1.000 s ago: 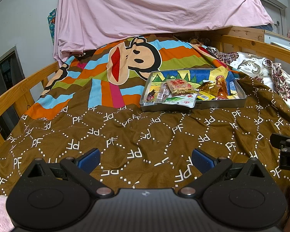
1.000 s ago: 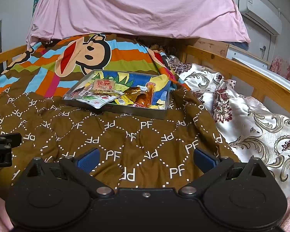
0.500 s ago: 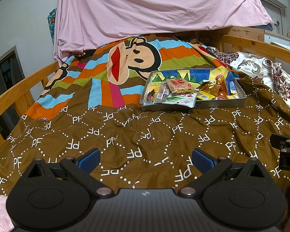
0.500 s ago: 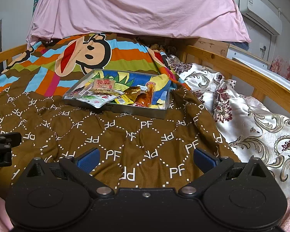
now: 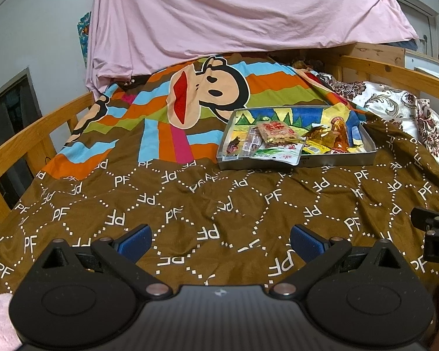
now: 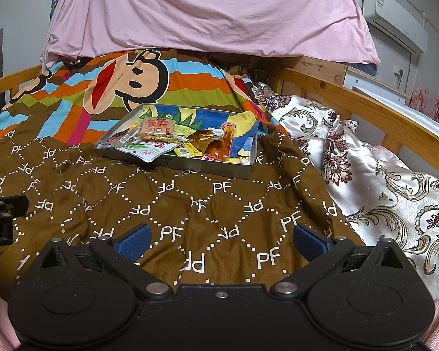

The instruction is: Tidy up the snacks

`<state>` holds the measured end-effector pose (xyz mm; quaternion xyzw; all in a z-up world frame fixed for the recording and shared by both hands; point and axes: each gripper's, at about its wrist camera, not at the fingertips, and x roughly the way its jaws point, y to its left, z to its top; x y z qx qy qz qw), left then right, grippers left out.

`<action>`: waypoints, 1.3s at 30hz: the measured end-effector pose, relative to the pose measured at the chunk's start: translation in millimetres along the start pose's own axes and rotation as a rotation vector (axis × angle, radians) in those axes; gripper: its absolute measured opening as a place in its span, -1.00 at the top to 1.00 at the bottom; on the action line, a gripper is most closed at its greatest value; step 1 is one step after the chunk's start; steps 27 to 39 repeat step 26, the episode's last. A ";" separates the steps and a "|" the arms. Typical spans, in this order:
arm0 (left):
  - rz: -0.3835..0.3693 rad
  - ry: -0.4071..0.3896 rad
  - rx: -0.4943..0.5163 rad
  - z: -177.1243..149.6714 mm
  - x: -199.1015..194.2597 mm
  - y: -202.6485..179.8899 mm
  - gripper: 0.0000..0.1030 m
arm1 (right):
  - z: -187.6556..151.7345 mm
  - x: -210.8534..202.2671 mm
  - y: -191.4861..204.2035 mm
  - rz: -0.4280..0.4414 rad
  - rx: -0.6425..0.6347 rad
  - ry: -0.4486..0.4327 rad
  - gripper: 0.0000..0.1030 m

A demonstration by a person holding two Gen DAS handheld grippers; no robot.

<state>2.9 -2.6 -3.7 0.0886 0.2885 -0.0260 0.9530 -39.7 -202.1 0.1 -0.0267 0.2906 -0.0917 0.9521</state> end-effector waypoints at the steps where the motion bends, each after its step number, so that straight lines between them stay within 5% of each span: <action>1: -0.003 0.003 0.001 0.0 0.2 0.1 -0.99 | 0.1 0.0 0.1 0.000 0.000 0.000 -0.99; 39: -0.006 0.008 0.003 3.2 0.7 -0.1 -0.99 | -0.5 -0.1 1.3 0.000 -0.003 0.005 -0.99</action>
